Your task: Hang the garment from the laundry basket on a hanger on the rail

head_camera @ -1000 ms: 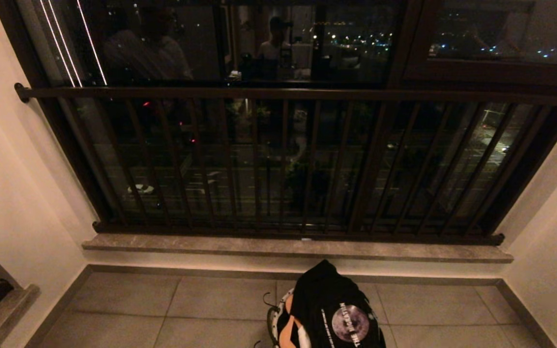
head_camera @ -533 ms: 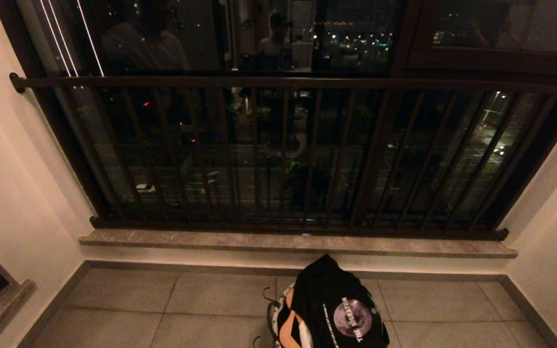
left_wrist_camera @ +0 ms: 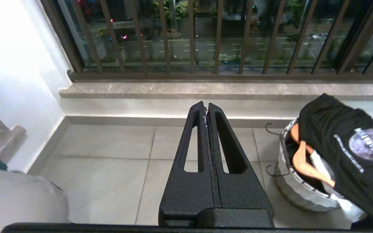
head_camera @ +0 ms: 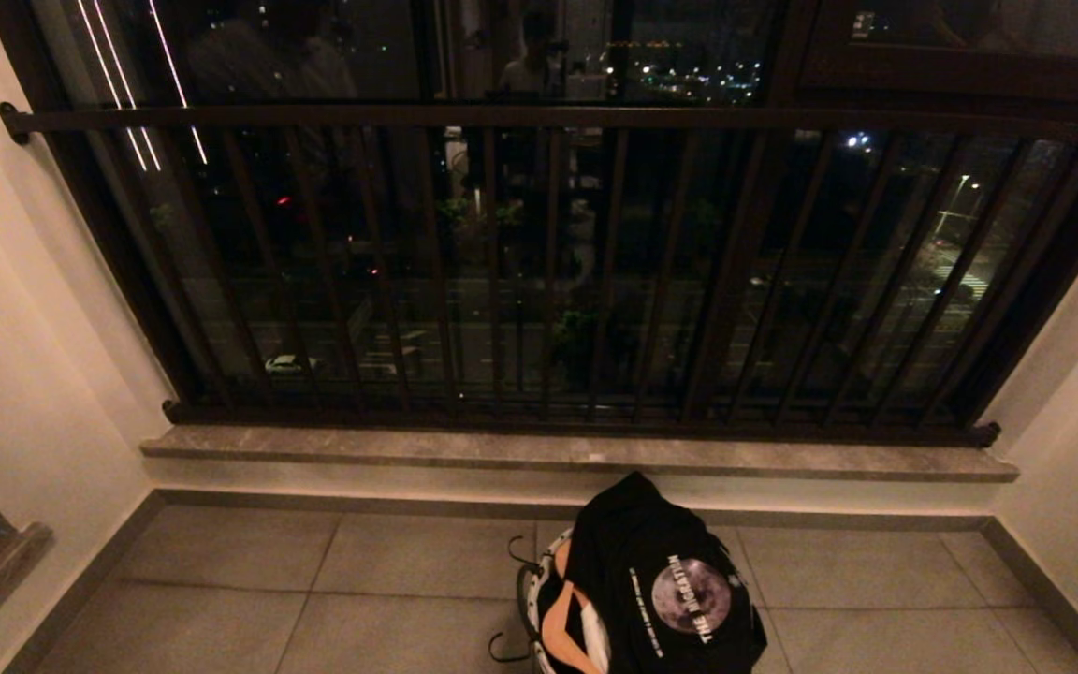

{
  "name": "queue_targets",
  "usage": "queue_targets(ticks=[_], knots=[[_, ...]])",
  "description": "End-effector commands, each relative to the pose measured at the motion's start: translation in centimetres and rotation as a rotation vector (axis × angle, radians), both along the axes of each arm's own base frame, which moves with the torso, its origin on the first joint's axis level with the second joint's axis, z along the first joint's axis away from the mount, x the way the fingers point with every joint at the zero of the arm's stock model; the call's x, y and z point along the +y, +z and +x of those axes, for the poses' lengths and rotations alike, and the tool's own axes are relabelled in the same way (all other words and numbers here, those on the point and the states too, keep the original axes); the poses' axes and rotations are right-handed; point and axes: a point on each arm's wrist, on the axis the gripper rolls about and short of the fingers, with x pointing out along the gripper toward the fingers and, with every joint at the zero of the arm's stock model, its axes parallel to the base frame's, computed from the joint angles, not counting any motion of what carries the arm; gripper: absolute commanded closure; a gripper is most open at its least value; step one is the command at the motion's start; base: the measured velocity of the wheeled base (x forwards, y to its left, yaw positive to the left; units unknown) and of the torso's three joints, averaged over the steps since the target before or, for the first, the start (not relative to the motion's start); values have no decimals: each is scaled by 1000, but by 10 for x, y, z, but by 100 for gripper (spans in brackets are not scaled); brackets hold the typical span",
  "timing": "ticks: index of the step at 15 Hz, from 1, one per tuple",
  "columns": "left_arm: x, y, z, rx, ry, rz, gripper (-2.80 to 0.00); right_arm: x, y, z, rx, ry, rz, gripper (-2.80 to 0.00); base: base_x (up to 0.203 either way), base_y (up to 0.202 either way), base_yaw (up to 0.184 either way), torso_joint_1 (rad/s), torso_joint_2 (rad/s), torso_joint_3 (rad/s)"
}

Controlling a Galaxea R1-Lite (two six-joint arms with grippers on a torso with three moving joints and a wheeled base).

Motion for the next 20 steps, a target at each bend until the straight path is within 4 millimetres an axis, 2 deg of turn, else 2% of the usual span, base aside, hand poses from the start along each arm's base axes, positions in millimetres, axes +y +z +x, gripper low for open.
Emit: queue_targets(ticks=[1,11,20], knots=[[0,-1,0,5,0,0,0,0,0,0,1,0,-1,0,0,0,0,-198,535,334],[0,-1,1,2,0,-1,0,0,0,0,1,1,-1,0,0,0,0,-161,498,333],[0,-1,1,2,0,0,0,0,0,0,2,1,-8,0,0,0,0,-65,450,381]])
